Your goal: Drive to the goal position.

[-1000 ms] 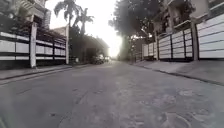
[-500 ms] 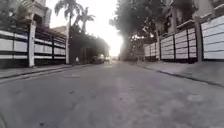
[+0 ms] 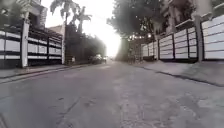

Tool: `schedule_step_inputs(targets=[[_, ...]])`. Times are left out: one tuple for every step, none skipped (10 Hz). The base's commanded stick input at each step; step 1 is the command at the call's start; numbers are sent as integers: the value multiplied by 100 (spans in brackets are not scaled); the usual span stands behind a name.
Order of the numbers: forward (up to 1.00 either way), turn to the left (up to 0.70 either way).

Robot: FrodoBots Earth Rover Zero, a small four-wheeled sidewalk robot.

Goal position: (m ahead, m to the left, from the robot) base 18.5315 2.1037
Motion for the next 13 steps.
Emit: schedule_step_inputs(targets=[[70, -35], [70, -35], [70, -35], [70, -35], [70, -35], [70, -32], [70, 0], [70, 0], [70, 0], [70, 0], [70, 0], [70, 0], [70, 0]])
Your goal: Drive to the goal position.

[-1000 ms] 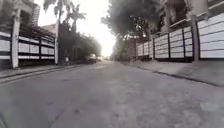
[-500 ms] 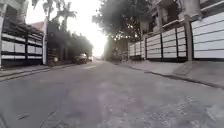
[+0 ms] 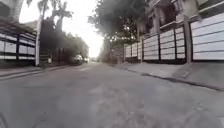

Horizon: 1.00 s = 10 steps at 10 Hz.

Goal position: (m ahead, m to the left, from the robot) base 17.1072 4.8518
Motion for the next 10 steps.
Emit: schedule_step_inputs(targets=[[70, 0], [80, 0], [85, 0], [85, 0], [85, 0], [85, 0], [85, 0], [85, 0], [85, 0], [85, 0]])
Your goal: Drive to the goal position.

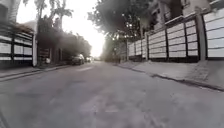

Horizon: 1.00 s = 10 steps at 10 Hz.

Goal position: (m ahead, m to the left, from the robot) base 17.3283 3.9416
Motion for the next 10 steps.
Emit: schedule_step_inputs(targets=[[85, 0], [85, 0], [85, 0], [85, 0], [85, 0], [85, 0], [85, 0], [85, 0], [85, 0], [85, 0]])
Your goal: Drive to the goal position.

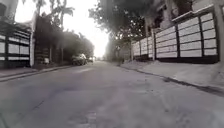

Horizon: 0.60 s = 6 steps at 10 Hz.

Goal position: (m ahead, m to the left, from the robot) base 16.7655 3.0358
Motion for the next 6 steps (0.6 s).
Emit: schedule_step_inputs(targets=[[85, 0], [85, 0], [85, 0], [85, 0], [85, 0], [85, 0]])
